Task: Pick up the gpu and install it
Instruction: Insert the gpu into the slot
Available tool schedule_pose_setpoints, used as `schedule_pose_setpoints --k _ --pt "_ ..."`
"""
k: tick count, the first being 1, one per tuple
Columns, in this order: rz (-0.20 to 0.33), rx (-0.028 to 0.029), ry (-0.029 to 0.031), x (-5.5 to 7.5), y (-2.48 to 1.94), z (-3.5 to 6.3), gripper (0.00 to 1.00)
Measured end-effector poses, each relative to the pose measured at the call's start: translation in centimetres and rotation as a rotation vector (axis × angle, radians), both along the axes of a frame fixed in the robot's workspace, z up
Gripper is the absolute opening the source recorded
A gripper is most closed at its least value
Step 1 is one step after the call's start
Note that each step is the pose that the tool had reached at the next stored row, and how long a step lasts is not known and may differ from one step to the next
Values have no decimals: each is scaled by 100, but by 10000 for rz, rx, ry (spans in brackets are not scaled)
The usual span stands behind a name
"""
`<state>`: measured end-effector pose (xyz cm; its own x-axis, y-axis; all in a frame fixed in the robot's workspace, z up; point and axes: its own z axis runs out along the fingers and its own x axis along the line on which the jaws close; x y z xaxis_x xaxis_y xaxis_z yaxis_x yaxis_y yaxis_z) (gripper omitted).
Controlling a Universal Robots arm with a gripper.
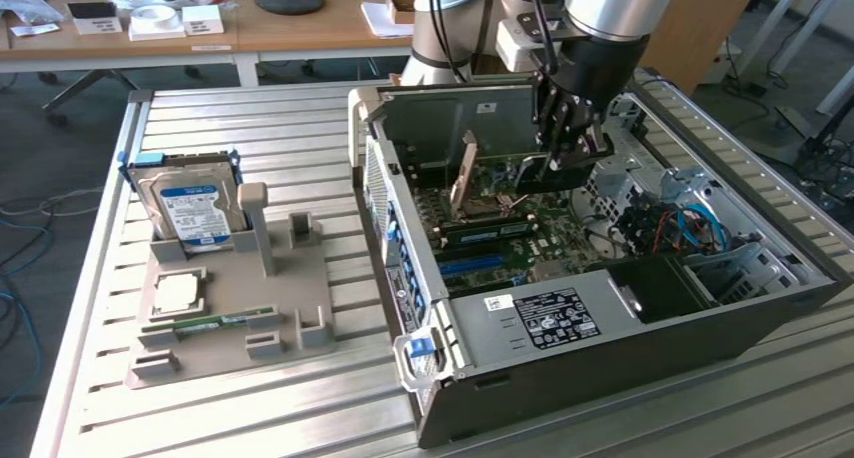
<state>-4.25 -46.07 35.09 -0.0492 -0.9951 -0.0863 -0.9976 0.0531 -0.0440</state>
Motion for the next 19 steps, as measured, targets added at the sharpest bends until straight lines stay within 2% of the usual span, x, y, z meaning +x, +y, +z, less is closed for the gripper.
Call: schedule_pose_setpoints --k 5,7,10,15,19 --pt "0 1 -9 -89 0 -9 27" --pt "3 0 -9 -92 -8 -12 27" --pt "5 1 -9 -92 -46 -18 27" --pt "4 1 -9 -92 -49 -70 27" --pt "5 -1 -9 -92 -49 -70 27"
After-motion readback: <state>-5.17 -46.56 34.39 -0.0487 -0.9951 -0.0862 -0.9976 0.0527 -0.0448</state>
